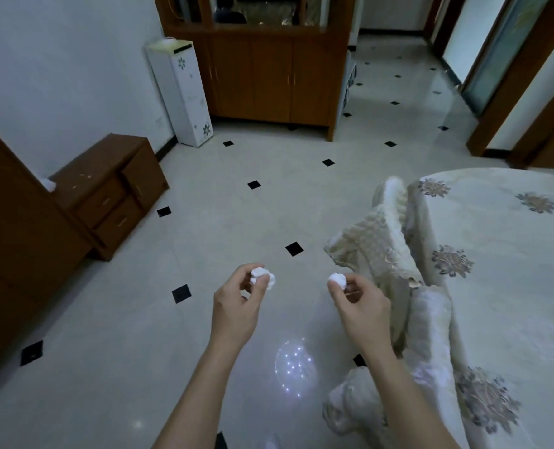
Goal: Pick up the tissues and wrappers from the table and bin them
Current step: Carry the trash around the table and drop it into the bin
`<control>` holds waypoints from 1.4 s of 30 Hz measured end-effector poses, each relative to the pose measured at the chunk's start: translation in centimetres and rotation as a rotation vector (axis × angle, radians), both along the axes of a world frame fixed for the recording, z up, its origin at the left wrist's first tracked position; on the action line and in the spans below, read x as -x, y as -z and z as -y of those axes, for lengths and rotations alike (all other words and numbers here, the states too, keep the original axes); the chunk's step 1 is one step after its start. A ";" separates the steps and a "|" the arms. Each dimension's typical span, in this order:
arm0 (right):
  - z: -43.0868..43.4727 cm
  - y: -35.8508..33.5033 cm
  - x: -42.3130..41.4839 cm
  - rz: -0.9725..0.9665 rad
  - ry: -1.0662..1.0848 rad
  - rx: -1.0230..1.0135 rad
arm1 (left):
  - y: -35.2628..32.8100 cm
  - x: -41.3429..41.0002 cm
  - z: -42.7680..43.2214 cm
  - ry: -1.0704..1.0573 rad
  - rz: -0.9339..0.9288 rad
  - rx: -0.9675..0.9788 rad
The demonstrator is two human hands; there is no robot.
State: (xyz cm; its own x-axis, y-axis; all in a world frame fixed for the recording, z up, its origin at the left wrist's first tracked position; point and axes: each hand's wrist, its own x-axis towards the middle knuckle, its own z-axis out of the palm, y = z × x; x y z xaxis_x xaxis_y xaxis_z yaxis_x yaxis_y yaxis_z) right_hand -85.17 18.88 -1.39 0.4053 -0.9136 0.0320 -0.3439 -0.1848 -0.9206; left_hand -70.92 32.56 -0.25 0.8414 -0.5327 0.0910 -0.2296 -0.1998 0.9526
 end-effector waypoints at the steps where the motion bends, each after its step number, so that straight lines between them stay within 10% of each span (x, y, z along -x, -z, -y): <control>1: 0.2 0.0 -0.8 -0.004 0.002 -0.003 | -0.1 -1.0 0.3 0.003 0.001 0.010; 42: 46.6 3.1 -37.6 -0.037 0.129 -0.079 | 3.2 -39.0 49.3 0.226 -0.017 -0.100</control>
